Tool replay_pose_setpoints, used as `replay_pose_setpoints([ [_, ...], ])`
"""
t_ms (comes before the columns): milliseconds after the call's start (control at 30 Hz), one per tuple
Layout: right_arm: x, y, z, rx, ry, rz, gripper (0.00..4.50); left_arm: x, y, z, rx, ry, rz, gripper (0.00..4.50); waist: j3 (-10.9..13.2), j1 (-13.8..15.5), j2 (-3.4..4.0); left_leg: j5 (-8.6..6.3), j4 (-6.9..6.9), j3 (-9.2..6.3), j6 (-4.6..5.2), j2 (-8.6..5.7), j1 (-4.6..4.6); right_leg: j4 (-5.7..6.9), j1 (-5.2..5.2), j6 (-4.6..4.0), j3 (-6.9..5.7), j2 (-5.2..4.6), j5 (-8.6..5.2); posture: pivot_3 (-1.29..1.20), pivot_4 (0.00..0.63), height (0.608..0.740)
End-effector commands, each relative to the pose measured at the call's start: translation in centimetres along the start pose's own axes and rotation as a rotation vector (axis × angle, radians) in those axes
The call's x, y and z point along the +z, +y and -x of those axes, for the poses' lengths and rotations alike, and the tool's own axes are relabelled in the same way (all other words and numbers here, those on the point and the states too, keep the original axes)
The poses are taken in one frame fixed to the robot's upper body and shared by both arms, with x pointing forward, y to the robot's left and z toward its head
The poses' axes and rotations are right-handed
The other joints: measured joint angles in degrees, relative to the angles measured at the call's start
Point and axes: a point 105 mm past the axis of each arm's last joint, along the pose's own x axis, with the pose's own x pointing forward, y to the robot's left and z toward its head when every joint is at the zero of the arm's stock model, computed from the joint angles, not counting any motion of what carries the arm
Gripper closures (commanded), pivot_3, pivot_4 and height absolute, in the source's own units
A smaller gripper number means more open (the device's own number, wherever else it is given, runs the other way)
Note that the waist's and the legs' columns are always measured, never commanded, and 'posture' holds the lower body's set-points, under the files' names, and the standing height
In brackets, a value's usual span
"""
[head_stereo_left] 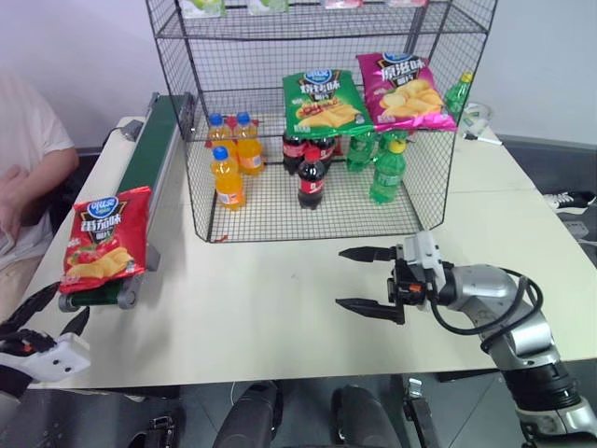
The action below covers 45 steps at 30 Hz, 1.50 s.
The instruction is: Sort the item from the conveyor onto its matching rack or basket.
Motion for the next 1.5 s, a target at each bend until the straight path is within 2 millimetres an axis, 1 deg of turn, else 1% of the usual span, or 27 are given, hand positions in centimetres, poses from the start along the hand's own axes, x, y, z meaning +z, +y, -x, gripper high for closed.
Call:
replay_pose_setpoints([
  [33, 1.1, -0.1, -0.1, 0.006, -0.023, 0.045, 0.00, -0.2, 0.8, -0.3, 0.029, 0.005, -0.011, 0.81, -0.01, 0.00, -0.01, 0.00, 0.00, 0.00, 0.00, 0.00, 0.00, 0.00, 0.00, 0.01, 0.00, 0.00, 0.01, 0.00, 0.150, 0.740],
  [267, 1.1, -0.3, 0.0, -0.009, -0.022, 0.054, 0.00, -0.1, 0.5, -0.6, 0.025, 0.000, -0.004, 0.81, -0.01, 0.00, -0.01, 0.00, 0.00, 0.00, 0.00, 0.00, 0.02, 0.01, 0.00, 0.07, 0.00, 0.01, 0.04, 0.00, 0.150, 0.740],
  [400, 1.1, -0.3, 0.1, -0.016, -0.021, 0.054, 0.00, 0.1, 1.1, -1.0, 0.057, -0.005, 0.002, 0.81, -0.02, 0.00, -0.03, 0.01, 0.01, 0.00, 0.00, 0.00, 0.02, 0.02, 0.00, 0.08, 0.00, 0.01, 0.04, 0.00, 0.150, 0.740],
  [567, 1.0, -0.5, 0.1, -0.027, -0.018, 0.061, 0.00, 0.2, 0.9, -1.2, 0.050, -0.005, 0.018, 0.81, -0.02, 0.00, -0.03, 0.01, 0.01, 0.00, 0.00, 0.00, 0.02, 0.03, 0.00, 0.08, 0.00, 0.01, 0.05, 0.00, 0.150, 0.740],
  [600, 1.0, -0.6, 0.2, -0.033, -0.018, 0.063, 0.00, 0.2, 0.8, -1.2, 0.051, -0.009, 0.027, 1.04, -0.02, 0.00, -0.03, 0.01, 0.01, 0.00, 0.00, 0.00, 0.02, 0.03, 0.00, 0.08, 0.00, 0.01, 0.05, 0.00, 0.150, 0.740],
  [667, 1.0, -0.8, 0.3, -0.043, -0.016, 0.069, 0.00, 0.3, 0.8, -1.2, 0.053, -0.009, 0.033, 1.63, -0.02, 0.00, -0.03, 0.01, 0.01, 0.00, 0.00, 0.00, 0.03, 0.04, 0.00, 0.08, 0.00, 0.01, 0.05, 0.00, 0.150, 0.740],
  [700, 1.0, -0.9, 0.3, -0.047, -0.016, 0.070, 0.00, 0.2, 0.9, -1.1, 0.055, -0.009, 0.032, 2.05, -0.02, 0.00, -0.03, 0.01, 0.01, 0.00, 0.00, 0.00, 0.03, 0.04, 0.00, 0.08, 0.00, 0.02, 0.05, 0.00, 0.150, 0.740],
  [733, 1.0, -0.9, 0.4, -0.050, -0.014, 0.071, 0.00, 0.2, 0.8, -1.1, 0.053, -0.006, 0.033, 2.68, -0.02, 0.00, -0.03, 0.01, 0.02, 0.00, 0.00, 0.00, 0.03, 0.04, 0.00, 0.08, 0.00, 0.02, 0.05, 0.00, 0.150, 0.740],
  [767, 0.9, -0.9, 0.5, -0.052, -0.012, 0.072, 0.00, 0.2, 0.8, -1.1, 0.052, -0.004, 0.033, 3.08, -0.02, 0.00, -0.03, 0.01, 0.02, 0.00, 0.00, 0.00, 0.03, 0.05, 0.00, 0.08, 0.00, 0.02, 0.05, 0.00, 0.150, 0.740],
  [833, 0.8, -0.9, 0.6, -0.055, -0.009, 0.071, 0.00, 0.2, 0.8, -1.1, 0.055, -0.003, 0.037, 4.14, -0.02, 0.00, -0.03, 0.01, 0.02, 0.00, 0.00, 0.00, 0.04, 0.05, 0.00, 0.08, 0.00, 0.02, 0.05, 0.00, 0.150, 0.740],
  [867, 0.8, -0.9, 0.6, -0.055, -0.009, 0.070, 0.00, 0.1, 0.9, -1.1, 0.056, -0.003, 0.037, 4.39, -0.02, 0.00, -0.03, 0.01, 0.02, 0.00, 0.00, 0.00, 0.04, 0.05, 0.01, 0.08, 0.00, 0.02, 0.05, 0.00, 0.150, 0.740],
  [1000, 0.8, -0.8, 0.6, -0.056, -0.012, 0.073, 0.00, -0.3, 1.7, -1.3, 0.109, 0.021, 0.059, 4.39, -0.02, 0.00, -0.03, 0.01, 0.02, 0.00, 0.00, 0.00, 0.04, 0.06, 0.01, 0.08, 0.00, 0.02, 0.05, 0.00, 0.150, 0.740],
  [1067, 0.9, -0.9, 0.6, -0.068, -0.023, 0.082, 0.00, 0.1, 2.8, -1.5, 0.155, 0.005, 0.066, 4.39, -0.02, 0.00, -0.03, 0.01, 0.03, 0.00, 0.00, 0.00, 0.05, 0.07, 0.00, 0.09, 0.00, 0.02, 0.05, 0.00, 0.150, 0.740],
  [1133, 1.4, -1.4, 0.6, -0.111, -0.054, 0.108, 0.00, 0.9, 4.5, -1.7, 0.212, -0.032, 0.065, 4.39, -0.03, 0.00, -0.06, 0.01, 0.04, 0.00, 0.00, 0.00, 0.06, 0.07, 0.00, 0.09, 0.00, 0.02, 0.05, 0.00, 0.150, 0.740],
  [1233, 2.4, -2.5, 0.7, -0.209, -0.120, 0.178, 0.00, 3.0, 6.9, -2.0, 0.270, -0.117, 0.027, 4.39, -0.06, 0.05, -0.11, 0.01, 0.06, 0.00, 0.00, 0.00, 0.07, 0.07, 0.01, 0.09, 0.00, 0.02, 0.05, 0.00, 0.150, 0.740],
  [1367, 3.4, -2.8, 0.7, -0.284, -0.200, 0.198, 0.00, 5.8, 9.6, -2.3, 0.323, -0.217, -0.021, 4.39, -0.06, -0.02, -0.10, 0.02, 0.06, 0.00, -0.01, 0.00, 0.10, 0.07, 0.04, 0.08, 0.00, 0.04, 0.05, 0.00, 0.150, 0.740],
  [1433, 4.3, -3.1, 0.9, -0.352, -0.262, 0.205, 0.00, 7.6, 11.1, -2.7, 0.364, -0.284, -0.037, 4.39, -0.06, 0.00, -0.10, 0.02, 0.06, 0.00, -0.01, 0.00, 0.11, 0.09, 0.04, 0.08, 0.01, 0.06, 0.05, 0.00, 0.150, 0.740],
  [1500, 4.6, -3.4, 1.1, -0.394, -0.288, 0.210, 0.00, 9.3, 11.9, -3.3, 0.380, -0.344, -0.043, 4.39, -0.06, 0.07, -0.10, 0.04, 0.06, -0.01, -0.02, 0.01, 0.11, 0.13, 0.05, 0.08, 0.00, 0.08, 0.05, 0.00, 0.150, 0.740],
])
